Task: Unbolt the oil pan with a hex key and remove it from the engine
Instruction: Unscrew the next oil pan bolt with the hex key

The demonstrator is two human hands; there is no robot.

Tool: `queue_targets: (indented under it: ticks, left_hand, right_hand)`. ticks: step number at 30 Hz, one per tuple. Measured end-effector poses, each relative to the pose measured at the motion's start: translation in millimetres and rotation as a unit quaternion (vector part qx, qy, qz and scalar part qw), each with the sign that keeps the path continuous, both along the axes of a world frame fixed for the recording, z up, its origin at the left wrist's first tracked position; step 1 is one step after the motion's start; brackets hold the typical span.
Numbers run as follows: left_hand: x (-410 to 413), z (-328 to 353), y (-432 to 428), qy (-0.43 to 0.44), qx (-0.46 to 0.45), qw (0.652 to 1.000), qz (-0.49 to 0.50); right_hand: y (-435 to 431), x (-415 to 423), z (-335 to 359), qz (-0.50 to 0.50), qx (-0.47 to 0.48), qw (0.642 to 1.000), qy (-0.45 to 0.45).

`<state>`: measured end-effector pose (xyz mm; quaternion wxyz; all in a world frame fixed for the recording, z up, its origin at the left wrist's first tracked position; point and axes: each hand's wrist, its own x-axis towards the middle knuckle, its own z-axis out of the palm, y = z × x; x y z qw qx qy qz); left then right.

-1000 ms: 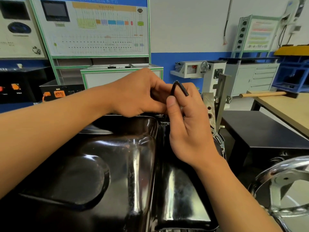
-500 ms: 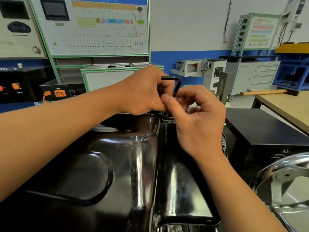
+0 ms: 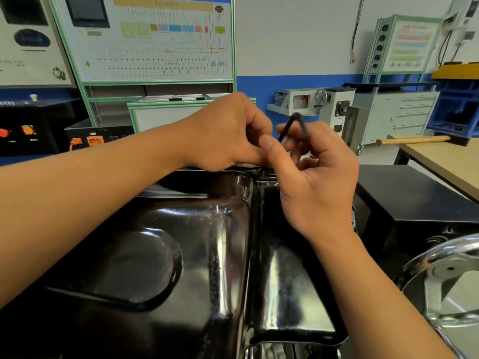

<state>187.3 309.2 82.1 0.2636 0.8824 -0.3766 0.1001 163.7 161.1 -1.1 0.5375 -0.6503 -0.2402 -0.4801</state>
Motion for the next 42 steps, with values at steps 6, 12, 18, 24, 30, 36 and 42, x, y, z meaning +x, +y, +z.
queue_targets:
  ticks: [6,12,18,24,30,36,42]
  left_hand:
    - [2,-1,1,0.024,-0.005,0.999,-0.023]
    - [1,-1,5,0.039,-0.029,0.998,-0.039]
    - [-2,-3,-5,-0.018,-0.028,0.999,0.004]
    - [-2,-2,1,0.051,-0.030,0.997,-0.040]
    - [-3,-1,-1,0.033,-0.043,0.998,-0.028]
    - [-4,-2,-6,0.022,-0.041,0.999,0.000]
    - [2,-3,-5,0.068,0.054,0.996,0.022]
  right_hand:
    - [1,-1,0,-0.017,-0.048,0.998,-0.022]
    - [0,-2,1,-0.012,-0.085,0.996,-0.012]
    - [0,0,0,-0.008,0.029,0.999,-0.024]
    - [1,2,-4,-0.007,0.033,0.999,-0.031]
    - [3,1,-3,0.012,0.056,0.998,-0.024]
    - [3,0,-1,0.005,0.054,0.998,-0.031]
    - [4,-1,-2,0.034,-0.027,0.999,-0.006]
